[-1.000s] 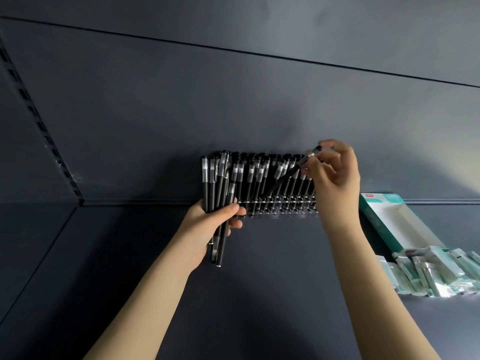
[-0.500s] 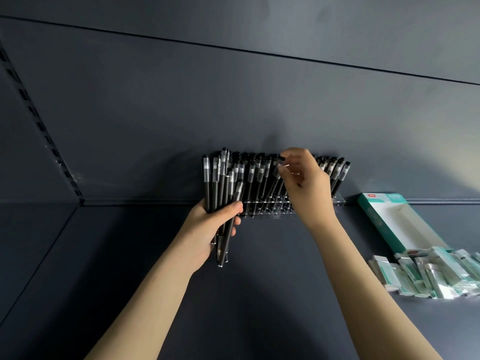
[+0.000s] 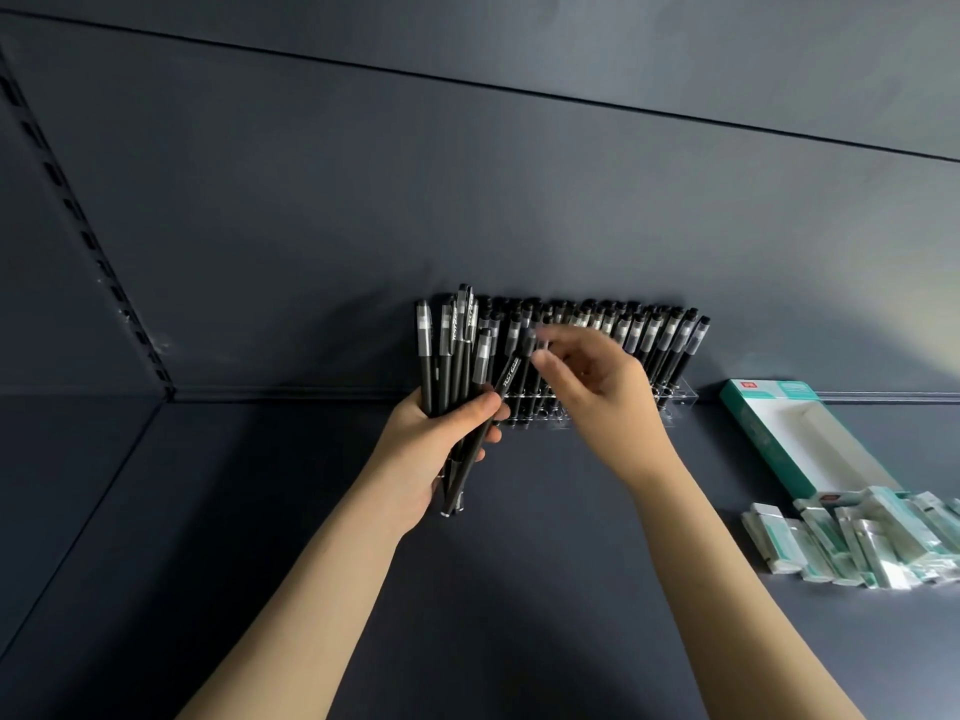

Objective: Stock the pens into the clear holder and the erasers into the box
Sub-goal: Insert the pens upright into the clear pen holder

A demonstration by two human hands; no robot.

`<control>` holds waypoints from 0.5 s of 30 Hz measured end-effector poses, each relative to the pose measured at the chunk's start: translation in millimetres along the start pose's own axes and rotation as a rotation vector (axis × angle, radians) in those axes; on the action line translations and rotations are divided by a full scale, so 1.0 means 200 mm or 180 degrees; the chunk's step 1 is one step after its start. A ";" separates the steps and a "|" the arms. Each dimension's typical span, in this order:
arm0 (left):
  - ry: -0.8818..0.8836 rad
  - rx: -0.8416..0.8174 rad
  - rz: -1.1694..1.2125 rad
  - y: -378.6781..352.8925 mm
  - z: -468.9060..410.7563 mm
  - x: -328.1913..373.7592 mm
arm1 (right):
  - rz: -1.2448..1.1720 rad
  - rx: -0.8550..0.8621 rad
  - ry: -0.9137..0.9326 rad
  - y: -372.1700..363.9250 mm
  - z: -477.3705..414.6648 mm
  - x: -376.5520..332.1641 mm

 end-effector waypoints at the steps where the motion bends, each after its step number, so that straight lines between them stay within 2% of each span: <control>1: 0.0001 -0.0002 -0.0034 -0.01 0.00 0.00 | -0.0338 -0.0154 -0.0244 -0.03 0.02 0.00; 5: -0.0003 -0.0064 -0.0191 -0.04 0.02 -0.01 | -0.1414 -0.0191 -0.0777 -0.10 0.09 0.03; 9: -0.0138 -0.0065 -0.0348 -0.08 0.05 -0.01 | -0.1907 0.0058 -0.0909 -0.04 0.10 0.06; 12: -0.0198 0.0083 -0.0245 -0.10 0.05 -0.02 | -0.1931 0.0757 -0.0759 0.12 0.08 0.09; 15: -0.0254 0.0158 -0.0297 -0.11 0.04 -0.02 | -0.1309 0.1556 -0.0534 0.35 0.06 0.13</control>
Point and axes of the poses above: each hand's wrist, its own z-axis away from the middle knuckle, its own y-axis out of the back of the hand, x = y × z, the point moved 8 cm from there along -z, towards the middle knuckle, and after that the axes turned 13 degrees about y, right-handed, at the moved point
